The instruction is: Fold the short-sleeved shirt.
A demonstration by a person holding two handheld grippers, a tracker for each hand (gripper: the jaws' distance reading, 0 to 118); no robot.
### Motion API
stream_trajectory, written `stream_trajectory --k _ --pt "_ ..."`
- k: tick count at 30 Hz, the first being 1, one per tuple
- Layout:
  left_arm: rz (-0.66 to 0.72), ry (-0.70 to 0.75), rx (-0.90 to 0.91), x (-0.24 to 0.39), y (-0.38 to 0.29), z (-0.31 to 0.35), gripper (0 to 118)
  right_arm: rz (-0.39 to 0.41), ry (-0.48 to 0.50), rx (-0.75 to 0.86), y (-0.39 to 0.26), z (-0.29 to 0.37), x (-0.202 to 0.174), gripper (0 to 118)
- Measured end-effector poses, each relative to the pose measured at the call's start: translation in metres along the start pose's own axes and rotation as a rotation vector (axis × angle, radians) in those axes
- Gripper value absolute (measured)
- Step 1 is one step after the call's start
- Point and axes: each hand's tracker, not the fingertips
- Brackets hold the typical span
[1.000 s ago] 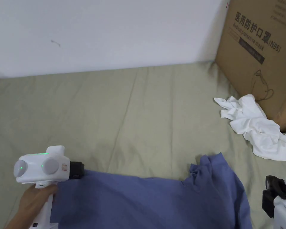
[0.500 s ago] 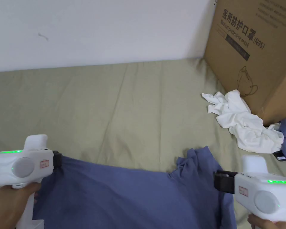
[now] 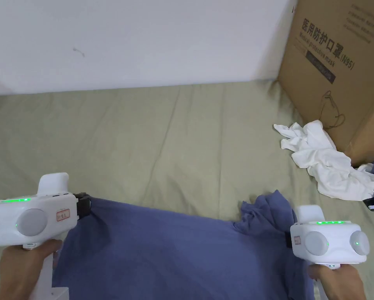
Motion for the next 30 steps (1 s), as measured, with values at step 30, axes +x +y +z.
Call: stream_trajectory --k 30 --pt "0.071 0.081 0.559 -0.031 0.174 0.293 9 -0.003 0.224 0.908 0.191 0.379 -0.002 6"
